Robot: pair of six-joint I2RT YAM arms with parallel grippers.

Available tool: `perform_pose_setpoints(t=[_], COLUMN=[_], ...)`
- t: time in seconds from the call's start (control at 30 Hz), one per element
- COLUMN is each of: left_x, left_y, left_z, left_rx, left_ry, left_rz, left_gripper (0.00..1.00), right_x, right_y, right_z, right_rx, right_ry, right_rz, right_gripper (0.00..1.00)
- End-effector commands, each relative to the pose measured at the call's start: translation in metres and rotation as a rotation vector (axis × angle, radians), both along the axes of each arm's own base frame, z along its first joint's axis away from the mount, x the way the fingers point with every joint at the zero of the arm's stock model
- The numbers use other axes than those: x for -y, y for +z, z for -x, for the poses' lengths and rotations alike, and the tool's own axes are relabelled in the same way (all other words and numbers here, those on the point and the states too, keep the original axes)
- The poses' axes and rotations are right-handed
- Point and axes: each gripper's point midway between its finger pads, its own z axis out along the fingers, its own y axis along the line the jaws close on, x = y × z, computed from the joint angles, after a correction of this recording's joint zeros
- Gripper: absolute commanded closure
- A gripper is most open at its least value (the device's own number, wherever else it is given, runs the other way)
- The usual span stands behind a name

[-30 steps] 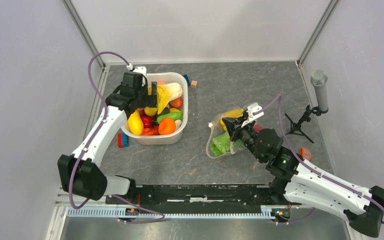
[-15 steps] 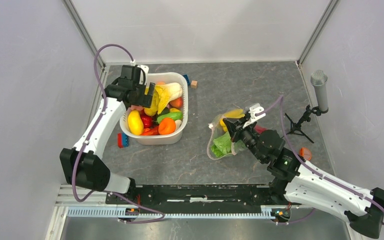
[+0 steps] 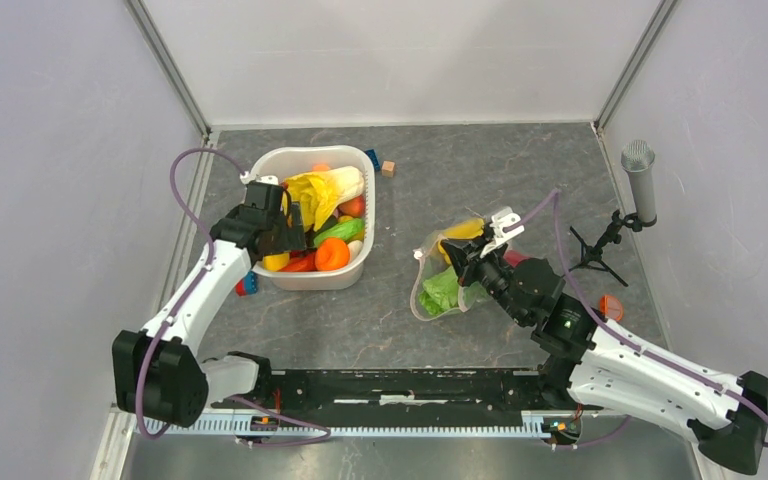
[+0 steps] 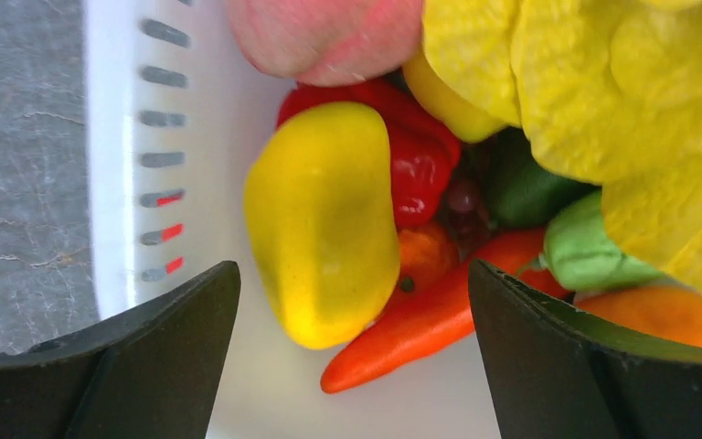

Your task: Place the food in the zip-top bag and seal the zipper

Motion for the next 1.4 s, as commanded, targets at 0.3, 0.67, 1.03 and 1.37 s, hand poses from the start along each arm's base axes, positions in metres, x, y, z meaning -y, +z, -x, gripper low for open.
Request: perform_pose_setpoints(t=[0.3,0.67,1.03,1.37], left_x=[-0.015,-0.018,-0.009,0.008], left_y=[-0.001,-0.021,0.074,0.143], left_z=[-0.032,-0.029,-0.021,-0.007], left_rx=[0.161,0.157,0.394,0.559], left_ry=[0.197,0.219,0.168,0.059], left_rz=[-0.064,-0.083,0.041,0.165], left_gripper=[0.00,0.24,0.67,0.67], right_x=[0.000,0.001,0.000,-0.004], right_y=[0.027,0.028,0.029,0.027], right_z=[0.002,0.002,0.002,0.001], right_rx=[0.046,0.046,0.039,0.013], right_ry=[0.006,0.006,0.004,0.000], right_rz=[-0.090,-0.080,-0.108,-0.147], right_gripper=[0.98,0.97,0.98,0.98])
